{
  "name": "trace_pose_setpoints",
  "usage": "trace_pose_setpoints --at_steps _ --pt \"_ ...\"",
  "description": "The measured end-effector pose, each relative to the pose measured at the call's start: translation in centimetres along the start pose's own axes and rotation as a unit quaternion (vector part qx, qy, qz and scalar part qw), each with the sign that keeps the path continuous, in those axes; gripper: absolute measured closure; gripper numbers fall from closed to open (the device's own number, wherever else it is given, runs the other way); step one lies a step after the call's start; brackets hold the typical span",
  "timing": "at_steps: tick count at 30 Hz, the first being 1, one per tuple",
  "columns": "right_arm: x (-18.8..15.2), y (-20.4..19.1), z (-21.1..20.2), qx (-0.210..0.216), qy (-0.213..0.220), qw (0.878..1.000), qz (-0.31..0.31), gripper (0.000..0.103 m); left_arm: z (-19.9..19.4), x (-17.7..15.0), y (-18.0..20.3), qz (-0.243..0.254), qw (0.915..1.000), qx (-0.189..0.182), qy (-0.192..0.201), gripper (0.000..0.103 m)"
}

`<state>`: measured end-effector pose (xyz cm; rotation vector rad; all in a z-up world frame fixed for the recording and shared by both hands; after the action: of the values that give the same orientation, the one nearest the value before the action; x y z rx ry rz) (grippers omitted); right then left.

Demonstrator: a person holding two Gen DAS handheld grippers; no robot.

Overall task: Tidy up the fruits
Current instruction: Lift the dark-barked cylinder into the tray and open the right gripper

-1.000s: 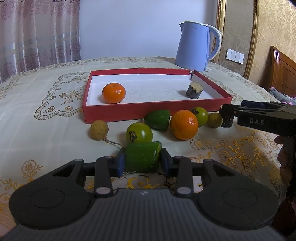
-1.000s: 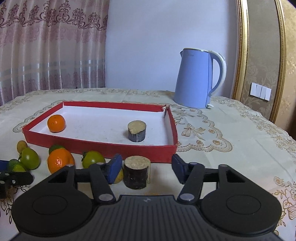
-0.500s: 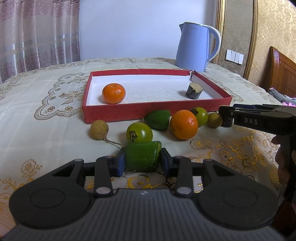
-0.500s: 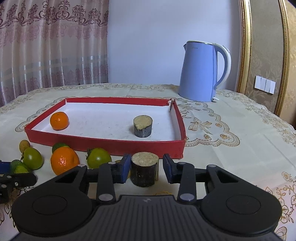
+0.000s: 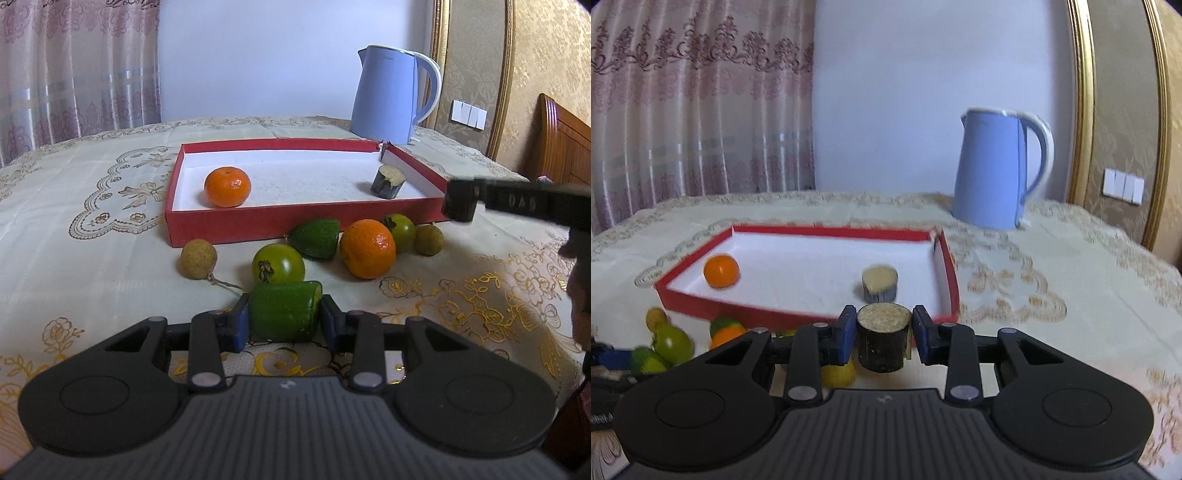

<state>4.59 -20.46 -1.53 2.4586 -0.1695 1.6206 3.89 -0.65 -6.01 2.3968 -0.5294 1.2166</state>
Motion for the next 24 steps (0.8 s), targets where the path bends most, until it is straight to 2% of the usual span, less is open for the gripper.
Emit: trace_pose_setpoints --at_steps 6,10,15,24 --pt "2.7 -1.5 0.8 0.019 0.023 0.999 -0.013 0.071 0.0 0.0 0.0 0.000 1.0000 -0.001 0.002 0.068" --pt "3.6 -3.1 2.5 0.032 0.023 0.999 -0.028 0.071 0.1 0.1 0.0 0.000 1.0000 -0.001 0.003 0.068" --pt "3.4 -5.4 5.7 0.036 0.004 0.998 -0.056 0.071 0.0 -0.1 -0.1 -0.001 1.0000 -0.005 0.005 0.068" --pt "2.8 -6.9 10.6 0.028 -0.044 0.997 -0.054 0.071 0.0 -0.1 -0.2 -0.001 1.0000 -0.006 0.006 0.068"
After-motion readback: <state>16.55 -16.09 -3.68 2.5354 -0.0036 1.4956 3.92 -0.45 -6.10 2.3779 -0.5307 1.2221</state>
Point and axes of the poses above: each gripper's, at about its wrist camera, not at the fingertips, and z roughly the way its jaws point, y to its right, x to its top, the point moved 8 cm from there along z, roughly the way its jaws point, and after that the axes turned 12 degrees about -x, right-handed, at the moved point
